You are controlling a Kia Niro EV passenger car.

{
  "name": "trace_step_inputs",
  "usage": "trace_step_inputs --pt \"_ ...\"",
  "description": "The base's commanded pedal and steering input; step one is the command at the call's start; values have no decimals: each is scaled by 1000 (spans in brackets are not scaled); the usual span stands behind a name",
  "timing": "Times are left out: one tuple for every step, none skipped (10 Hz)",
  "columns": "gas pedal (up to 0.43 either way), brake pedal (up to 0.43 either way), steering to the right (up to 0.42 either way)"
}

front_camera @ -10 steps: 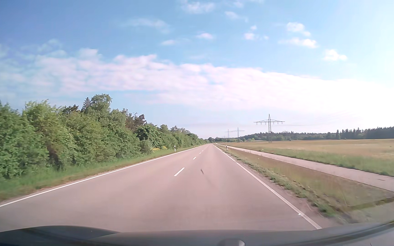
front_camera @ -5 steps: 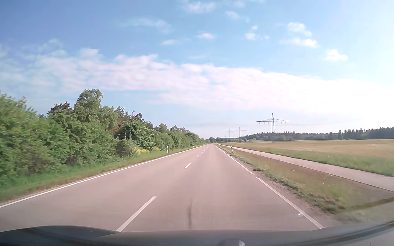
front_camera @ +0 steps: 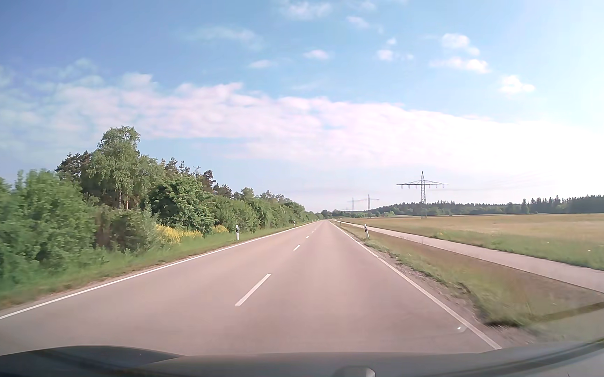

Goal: Follow the waypoints while adhering to traffic rules and regulations

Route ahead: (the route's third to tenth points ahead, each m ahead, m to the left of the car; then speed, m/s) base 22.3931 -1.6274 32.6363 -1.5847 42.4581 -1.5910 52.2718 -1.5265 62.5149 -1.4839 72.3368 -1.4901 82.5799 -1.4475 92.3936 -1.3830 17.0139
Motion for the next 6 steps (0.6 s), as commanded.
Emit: trace_step_inputs --pt "197 0 -3" --pt "197 0 -3" --pt "197 0 -3" --pt "197 0 0" --pt "197 0 1" --pt "197 0 1"
